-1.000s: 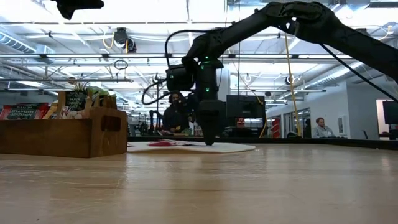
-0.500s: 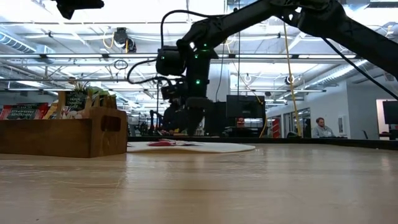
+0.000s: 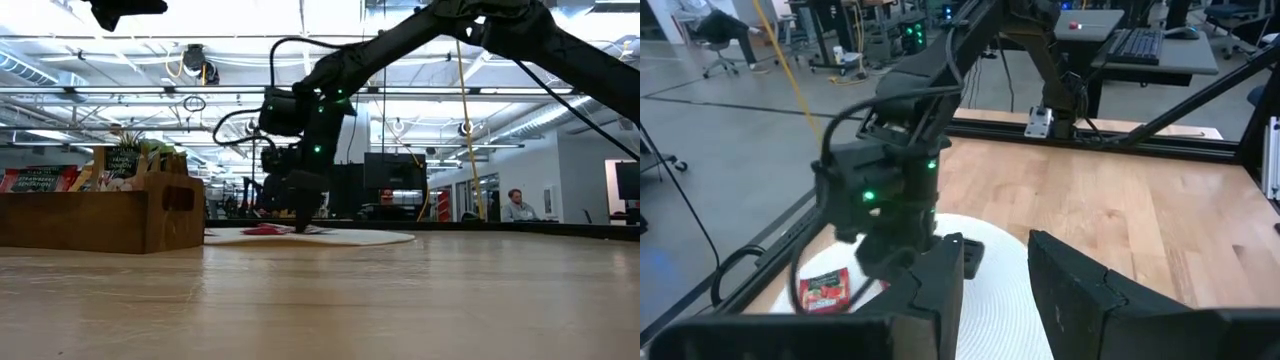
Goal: Pick & Place Tea
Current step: Put the red tea bag into the left section of the wooden organizer
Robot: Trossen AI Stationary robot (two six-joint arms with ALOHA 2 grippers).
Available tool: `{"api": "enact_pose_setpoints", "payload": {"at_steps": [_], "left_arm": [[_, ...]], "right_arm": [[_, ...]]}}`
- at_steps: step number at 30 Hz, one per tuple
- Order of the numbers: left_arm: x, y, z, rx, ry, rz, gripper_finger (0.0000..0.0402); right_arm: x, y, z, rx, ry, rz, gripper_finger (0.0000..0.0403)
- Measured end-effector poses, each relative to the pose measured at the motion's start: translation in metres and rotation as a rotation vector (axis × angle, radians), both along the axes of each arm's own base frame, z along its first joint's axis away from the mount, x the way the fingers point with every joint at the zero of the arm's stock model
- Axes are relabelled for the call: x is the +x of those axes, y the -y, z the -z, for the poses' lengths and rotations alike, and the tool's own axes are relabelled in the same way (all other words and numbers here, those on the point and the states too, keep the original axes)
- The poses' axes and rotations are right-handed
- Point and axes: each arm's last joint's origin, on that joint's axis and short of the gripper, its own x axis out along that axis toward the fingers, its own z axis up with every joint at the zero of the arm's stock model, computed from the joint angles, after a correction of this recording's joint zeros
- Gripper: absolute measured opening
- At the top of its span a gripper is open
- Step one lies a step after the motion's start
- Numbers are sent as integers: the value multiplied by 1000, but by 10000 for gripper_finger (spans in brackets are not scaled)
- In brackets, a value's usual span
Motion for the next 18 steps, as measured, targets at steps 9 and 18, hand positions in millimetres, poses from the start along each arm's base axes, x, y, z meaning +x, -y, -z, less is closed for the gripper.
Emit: {"api": "enact_pose_setpoints", "payload": {"at_steps": [9,18], "left_arm": [[0,0,0,0,0,0,120],[0,0,0,0,1,0,120]], "right_arm": [[-27,-24,-53,63,-100,165,0],[-28,-19,-66,10,129,133,0]]}}
